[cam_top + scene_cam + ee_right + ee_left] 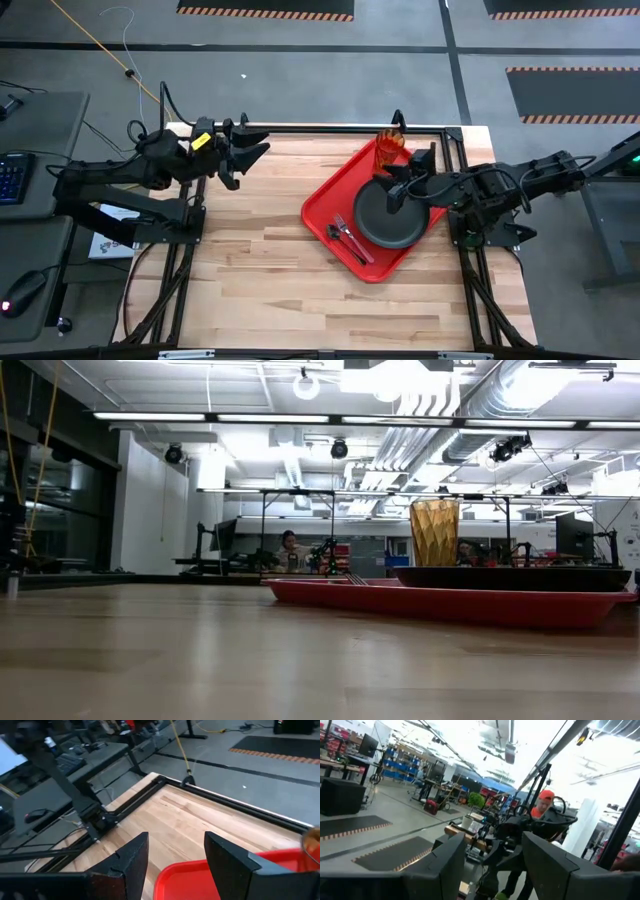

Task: Pick and place plate/cup/fork/spoon on tray
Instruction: Return to Home Position

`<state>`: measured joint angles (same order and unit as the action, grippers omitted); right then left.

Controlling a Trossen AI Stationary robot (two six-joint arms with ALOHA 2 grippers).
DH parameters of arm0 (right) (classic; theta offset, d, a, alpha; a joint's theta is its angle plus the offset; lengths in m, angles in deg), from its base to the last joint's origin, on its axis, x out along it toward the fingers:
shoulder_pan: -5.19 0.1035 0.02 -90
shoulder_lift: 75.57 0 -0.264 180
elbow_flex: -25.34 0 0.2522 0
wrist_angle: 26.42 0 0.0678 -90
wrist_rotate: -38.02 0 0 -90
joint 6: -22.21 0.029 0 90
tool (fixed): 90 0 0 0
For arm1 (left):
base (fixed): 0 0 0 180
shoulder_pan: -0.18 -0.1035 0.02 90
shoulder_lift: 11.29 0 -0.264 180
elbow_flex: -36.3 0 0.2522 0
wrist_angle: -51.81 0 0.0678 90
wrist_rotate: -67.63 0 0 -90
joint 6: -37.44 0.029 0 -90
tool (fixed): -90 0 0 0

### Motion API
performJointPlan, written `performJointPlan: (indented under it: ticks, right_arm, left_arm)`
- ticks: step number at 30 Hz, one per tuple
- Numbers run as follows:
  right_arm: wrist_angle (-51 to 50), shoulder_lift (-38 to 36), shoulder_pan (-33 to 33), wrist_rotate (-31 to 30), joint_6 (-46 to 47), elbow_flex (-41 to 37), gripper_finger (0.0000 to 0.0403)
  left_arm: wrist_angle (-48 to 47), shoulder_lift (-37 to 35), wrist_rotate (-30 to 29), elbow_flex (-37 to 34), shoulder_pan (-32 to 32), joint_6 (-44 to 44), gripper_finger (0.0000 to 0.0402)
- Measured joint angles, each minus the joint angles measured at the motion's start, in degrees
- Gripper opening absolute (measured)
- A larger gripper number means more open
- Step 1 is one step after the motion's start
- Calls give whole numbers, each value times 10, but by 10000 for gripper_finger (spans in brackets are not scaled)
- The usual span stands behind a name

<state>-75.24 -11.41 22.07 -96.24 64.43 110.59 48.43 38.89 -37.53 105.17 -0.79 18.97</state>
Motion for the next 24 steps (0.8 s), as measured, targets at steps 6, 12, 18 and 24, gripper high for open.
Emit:
performJointPlan:
  ticks: [6,12,18,24]
  right_arm:
    - [14,0,0,28,-22,0,183]
    - [19,0,0,56,-18,0,183]
    - [10,0,0,58,-33,0,183]
    - [10,0,0,58,-33,0,183]
  left_arm:
    - [-1,-8,0,0,0,-34,184]
    - [-1,-15,0,0,0,-47,184]
    - [-2,-13,13,0,0,-10,184]
    - [-67,-17,62,0,38,24,184]
